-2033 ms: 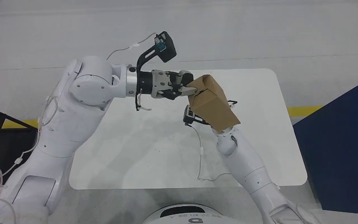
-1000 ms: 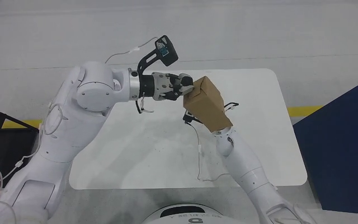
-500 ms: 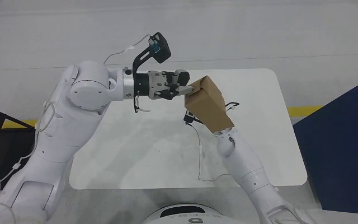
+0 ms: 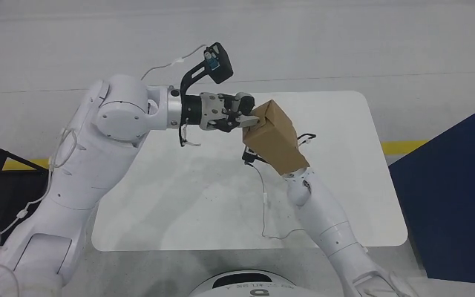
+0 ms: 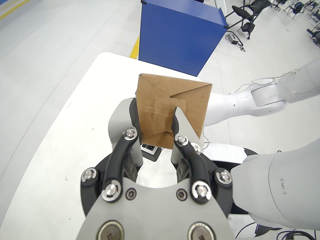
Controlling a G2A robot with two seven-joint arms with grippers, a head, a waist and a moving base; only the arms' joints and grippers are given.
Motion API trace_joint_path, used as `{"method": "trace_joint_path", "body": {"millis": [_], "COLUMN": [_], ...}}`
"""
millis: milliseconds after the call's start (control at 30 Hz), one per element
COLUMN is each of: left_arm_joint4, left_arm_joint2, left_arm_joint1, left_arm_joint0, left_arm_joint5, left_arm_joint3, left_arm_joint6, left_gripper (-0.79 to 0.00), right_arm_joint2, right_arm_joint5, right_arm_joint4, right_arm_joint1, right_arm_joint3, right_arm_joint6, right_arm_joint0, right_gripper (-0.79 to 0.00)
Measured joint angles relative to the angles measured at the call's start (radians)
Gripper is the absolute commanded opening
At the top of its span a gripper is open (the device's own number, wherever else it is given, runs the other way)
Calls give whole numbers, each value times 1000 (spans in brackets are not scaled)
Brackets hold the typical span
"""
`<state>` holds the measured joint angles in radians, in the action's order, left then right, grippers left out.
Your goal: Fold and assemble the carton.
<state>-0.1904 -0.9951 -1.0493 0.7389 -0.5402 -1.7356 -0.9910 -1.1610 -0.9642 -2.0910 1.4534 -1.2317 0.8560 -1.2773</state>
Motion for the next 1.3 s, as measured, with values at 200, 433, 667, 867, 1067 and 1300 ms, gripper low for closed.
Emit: {"method": "trace_joint_path", "body": {"millis": [200,433,667,867,1067,1300], "left_arm_joint4": [-60,-42,-47,-117,-133,-142], "left_arm_joint2": [5,-7,-2,14,25,40], "left_arm_joint1": [0,4,7,3,0,-3], "left_arm_joint0": [-8,-1,4,-11,-23,-31], "left_arm_joint5": [15,5,-5,31,39,35], "left_arm_joint3": [-2,-1,-14,-22,-19,-9], "left_arm_joint6": [13,21,9,30,44,54], "left_gripper": [-428,-422,-422,-477,-483,-496], "right_arm_joint2": [2,0,-6,-12,-22,-27], "right_arm_joint5": [-1,-2,-9,-15,-19,-21], "right_arm_joint4": [6,9,7,2,-2,-3], "right_arm_joint1": [4,6,8,9,10,12], "right_arm_joint3": [0,-1,1,0,-7,-7], "right_arm_joint6": [-1,-2,-9,-15,-19,-22], "right_arm_joint0": [3,2,3,2,-5,-7], "right_gripper": [-785,-785,-785,-785,-785,-785]}}
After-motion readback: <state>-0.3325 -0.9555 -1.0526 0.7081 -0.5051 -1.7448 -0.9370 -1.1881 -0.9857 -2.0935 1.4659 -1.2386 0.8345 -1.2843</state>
